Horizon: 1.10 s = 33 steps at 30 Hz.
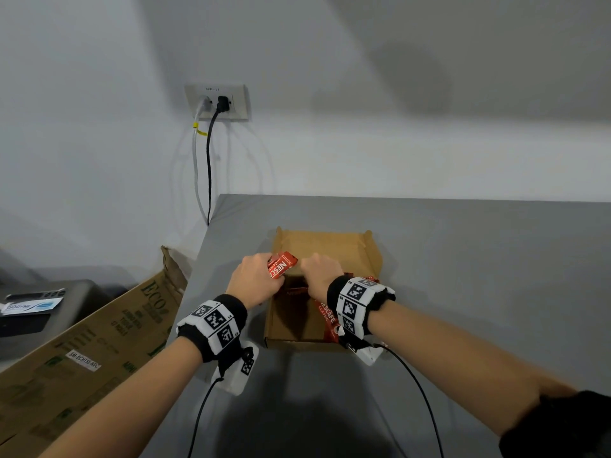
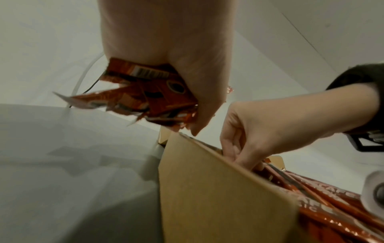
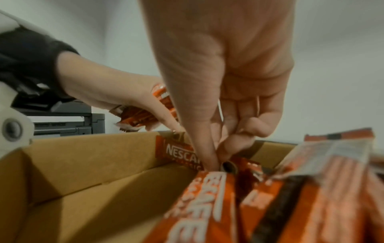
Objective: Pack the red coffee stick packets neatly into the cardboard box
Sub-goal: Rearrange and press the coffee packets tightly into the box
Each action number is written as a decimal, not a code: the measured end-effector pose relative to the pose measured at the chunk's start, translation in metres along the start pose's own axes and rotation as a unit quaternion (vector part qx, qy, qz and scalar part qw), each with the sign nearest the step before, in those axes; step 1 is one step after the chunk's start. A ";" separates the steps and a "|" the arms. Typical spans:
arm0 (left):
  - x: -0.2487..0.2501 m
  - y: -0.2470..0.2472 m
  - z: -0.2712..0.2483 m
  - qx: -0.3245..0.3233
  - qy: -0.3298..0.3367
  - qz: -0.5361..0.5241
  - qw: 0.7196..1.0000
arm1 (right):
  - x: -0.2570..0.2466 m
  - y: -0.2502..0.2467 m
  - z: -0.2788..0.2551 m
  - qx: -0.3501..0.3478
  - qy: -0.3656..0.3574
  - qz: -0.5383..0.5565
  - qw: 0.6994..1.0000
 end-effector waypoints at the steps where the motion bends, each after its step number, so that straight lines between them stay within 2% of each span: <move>1: 0.002 0.000 0.000 -0.007 0.012 0.018 1.000 | 0.000 0.001 0.000 0.001 0.005 0.000 1.000; 8: 0.007 0.009 0.004 -0.088 0.043 0.127 0.987 | 0.004 0.000 0.001 0.001 0.036 0.048 0.998; 17: 0.007 0.013 0.004 -0.056 0.050 0.144 0.987 | 0.011 -0.010 0.000 -0.014 0.019 0.039 0.999; 24: 0.010 0.012 0.006 -0.027 0.060 0.161 0.985 | 0.023 -0.017 0.003 -0.005 0.044 0.062 0.997; 29: 0.016 0.007 0.009 0.005 0.080 0.192 0.978 | 0.025 -0.014 0.006 -0.023 0.044 0.064 0.997; 33: 0.010 0.006 0.012 -0.001 0.048 0.158 0.986 | 0.017 -0.015 0.006 -0.023 0.032 0.028 0.999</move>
Point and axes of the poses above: each hand's wrist, its own z-axis towards the middle knuckle, its own y-axis out of the palm, x = y × z, the point moved 6 cm from there along z, towards the middle knuckle, and after that the axes turned 8 degrees about y, right-handed, at the moved point
